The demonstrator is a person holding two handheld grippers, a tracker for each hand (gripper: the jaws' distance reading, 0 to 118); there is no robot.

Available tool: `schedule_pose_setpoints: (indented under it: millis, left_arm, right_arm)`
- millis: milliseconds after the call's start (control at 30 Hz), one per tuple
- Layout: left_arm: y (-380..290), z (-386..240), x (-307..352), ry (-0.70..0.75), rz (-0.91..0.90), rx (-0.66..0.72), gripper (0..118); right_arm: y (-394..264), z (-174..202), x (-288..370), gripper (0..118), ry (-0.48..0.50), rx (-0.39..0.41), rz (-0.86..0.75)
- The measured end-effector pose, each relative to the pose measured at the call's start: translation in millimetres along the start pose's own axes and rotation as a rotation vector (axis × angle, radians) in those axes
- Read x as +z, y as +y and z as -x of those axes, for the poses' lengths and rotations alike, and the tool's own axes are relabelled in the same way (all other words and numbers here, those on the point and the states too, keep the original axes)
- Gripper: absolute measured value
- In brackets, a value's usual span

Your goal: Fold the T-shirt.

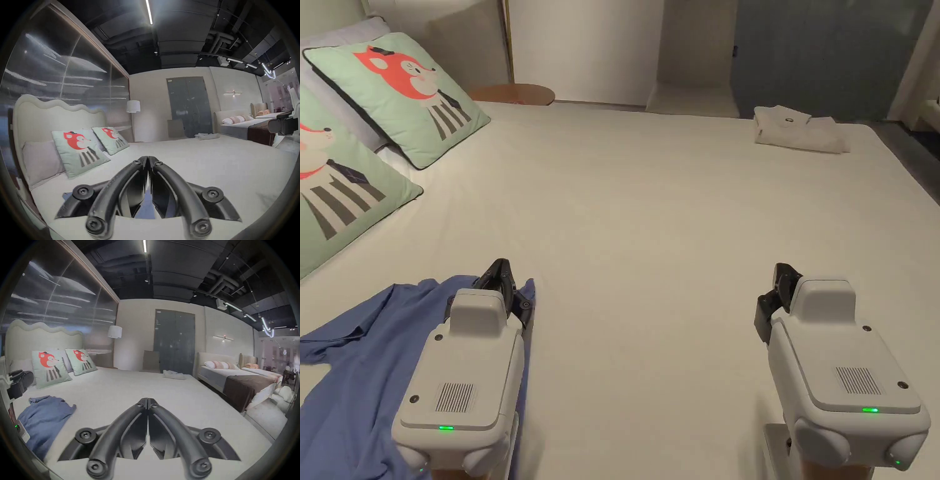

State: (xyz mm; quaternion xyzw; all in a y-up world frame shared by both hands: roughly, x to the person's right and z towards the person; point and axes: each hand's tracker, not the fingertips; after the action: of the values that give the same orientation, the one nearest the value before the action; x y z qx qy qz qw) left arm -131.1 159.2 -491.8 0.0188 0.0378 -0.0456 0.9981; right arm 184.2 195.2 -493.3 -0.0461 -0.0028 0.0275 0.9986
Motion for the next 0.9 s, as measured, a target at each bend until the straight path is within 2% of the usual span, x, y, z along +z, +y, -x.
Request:
schedule_pose_setpoints:
  millis: [267, 467, 667, 800, 900]
  left_arm:
    - [-4.0, 94.9, 30.8, 0.233, 0.044, -0.012, 0]
    - [-6.2, 149.2, 61.2, 0.354, 0.085, -0.030, 0]
    - [-11.2, 175.2, 76.5, 0.400, 0.127, -0.024, 0]
    - [-13.5, 177.0, 71.8, 0.399, 0.163, -0.015, 0]
    - [-14.3, 175.2, 59.5, 0.340, 0.233, 0.028, 0]
  right_arm:
    - [5.5, 97.4, -29.3, 0, 0.248, 0.010, -0.006]
    - [4.4, 154.3, -36.9, 0, 0.373, 0.009, -0.003]
    - [4.3, 183.5, -31.9, 0, 0.444, 0.011, 0.005]
    - [3.1, 187.0, -34.2, 0, 0.456, 0.019, 0.005]
    - [2.3, 182.6, -38.3, 0, 0.449, 0.017, 0.009]
